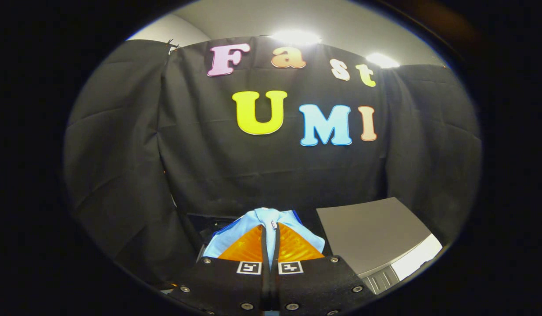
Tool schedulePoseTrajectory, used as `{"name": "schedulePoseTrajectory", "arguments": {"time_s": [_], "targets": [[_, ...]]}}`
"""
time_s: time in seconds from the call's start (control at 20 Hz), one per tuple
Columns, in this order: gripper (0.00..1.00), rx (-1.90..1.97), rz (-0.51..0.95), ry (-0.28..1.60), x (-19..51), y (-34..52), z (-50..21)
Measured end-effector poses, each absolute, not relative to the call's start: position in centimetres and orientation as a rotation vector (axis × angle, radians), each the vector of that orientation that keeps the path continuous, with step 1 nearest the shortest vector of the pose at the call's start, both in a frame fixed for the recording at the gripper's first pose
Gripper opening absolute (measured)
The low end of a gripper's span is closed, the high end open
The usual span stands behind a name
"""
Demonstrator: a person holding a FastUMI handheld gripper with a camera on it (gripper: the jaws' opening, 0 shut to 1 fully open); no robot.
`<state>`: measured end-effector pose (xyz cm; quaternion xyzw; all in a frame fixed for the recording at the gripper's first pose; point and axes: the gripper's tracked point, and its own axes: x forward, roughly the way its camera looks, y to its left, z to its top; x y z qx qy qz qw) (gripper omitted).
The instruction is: Put the clothes into the washing machine and then close the washing machine lid.
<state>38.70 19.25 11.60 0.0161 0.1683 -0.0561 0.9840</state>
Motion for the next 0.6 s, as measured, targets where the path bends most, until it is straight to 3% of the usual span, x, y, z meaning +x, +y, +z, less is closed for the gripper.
{"name": "schedulePoseTrajectory", "arguments": {"time_s": [0.6], "targets": [[0.0,0.08,-0.044,0.434,41.9,24.7,2.9]]}}
